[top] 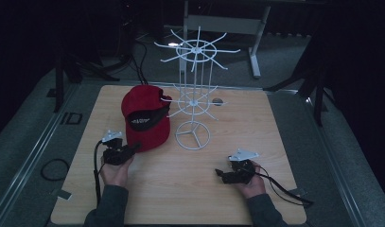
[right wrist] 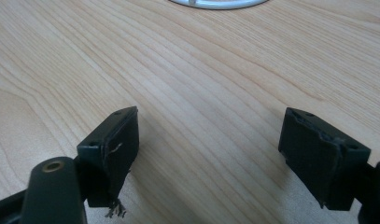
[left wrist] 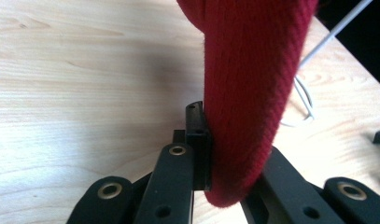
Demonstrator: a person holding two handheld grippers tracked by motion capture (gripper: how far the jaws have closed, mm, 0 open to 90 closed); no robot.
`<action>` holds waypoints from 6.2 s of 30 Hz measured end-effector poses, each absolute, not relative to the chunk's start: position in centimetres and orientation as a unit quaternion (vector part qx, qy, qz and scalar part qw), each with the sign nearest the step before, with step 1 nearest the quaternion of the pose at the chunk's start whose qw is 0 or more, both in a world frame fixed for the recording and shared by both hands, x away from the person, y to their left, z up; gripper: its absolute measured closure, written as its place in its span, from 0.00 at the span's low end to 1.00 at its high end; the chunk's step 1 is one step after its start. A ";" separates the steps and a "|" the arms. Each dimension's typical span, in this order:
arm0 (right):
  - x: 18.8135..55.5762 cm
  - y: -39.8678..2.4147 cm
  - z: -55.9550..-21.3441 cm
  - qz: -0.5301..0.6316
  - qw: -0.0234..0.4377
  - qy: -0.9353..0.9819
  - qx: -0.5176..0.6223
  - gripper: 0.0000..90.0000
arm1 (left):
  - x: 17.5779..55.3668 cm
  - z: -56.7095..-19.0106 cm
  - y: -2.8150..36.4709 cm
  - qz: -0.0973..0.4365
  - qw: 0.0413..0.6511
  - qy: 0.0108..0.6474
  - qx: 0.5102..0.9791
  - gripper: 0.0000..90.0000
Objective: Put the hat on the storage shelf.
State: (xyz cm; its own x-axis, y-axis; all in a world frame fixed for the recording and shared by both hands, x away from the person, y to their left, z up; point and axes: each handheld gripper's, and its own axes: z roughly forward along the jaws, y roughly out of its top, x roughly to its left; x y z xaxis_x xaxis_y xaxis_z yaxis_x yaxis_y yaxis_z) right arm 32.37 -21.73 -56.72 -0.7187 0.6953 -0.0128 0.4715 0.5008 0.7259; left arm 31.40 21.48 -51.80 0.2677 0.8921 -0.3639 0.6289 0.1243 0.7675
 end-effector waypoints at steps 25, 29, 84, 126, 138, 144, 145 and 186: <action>32.4 -21.7 -56.7 0.365 0.153 0.852 0.343 0.22 | 31.7 -47.4 23.7 0.200 0.492 0.582 0.616 0.96; 32.4 -21.7 -56.7 0.365 0.153 0.852 0.343 0.22 | 31.7 -46.8 23.9 0.207 0.495 0.579 0.614 0.95; 32.4 -21.7 -56.7 0.364 0.154 0.852 0.342 0.22 | 31.8 -40.4 25.4 0.258 0.528 0.542 0.601 0.95; 32.4 -21.7 -56.7 0.364 0.153 0.852 0.343 0.22 | 31.4 -36.5 24.6 0.287 0.550 0.513 0.594 0.95; 32.4 -21.7 -56.7 0.364 0.153 0.852 0.343 0.22 | 31.0 -35.4 24.4 0.296 0.555 0.502 0.593 0.95; 32.4 -21.7 -56.7 0.364 0.153 0.852 0.343 0.22 | 30.8 -35.1 24.3 0.297 0.561 0.498 0.591 0.95; 32.4 -21.7 -56.7 0.364 0.153 0.852 0.343 0.22 | 30.8 -35.0 24.3 0.298 0.561 0.496 0.592 0.95; 32.4 -21.7 -56.7 0.365 0.154 0.852 0.343 0.22 | 29.9 -37.7 22.7 0.299 0.550 0.484 0.611 0.95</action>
State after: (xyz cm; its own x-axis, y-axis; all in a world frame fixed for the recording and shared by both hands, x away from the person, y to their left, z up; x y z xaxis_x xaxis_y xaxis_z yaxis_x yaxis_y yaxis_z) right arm 32.38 -21.72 -56.70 -0.7179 0.6961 -0.0117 0.4719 0.4989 0.7269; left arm 29.85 22.72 -37.74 0.3538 0.9203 -0.1668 0.2624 0.0735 0.9622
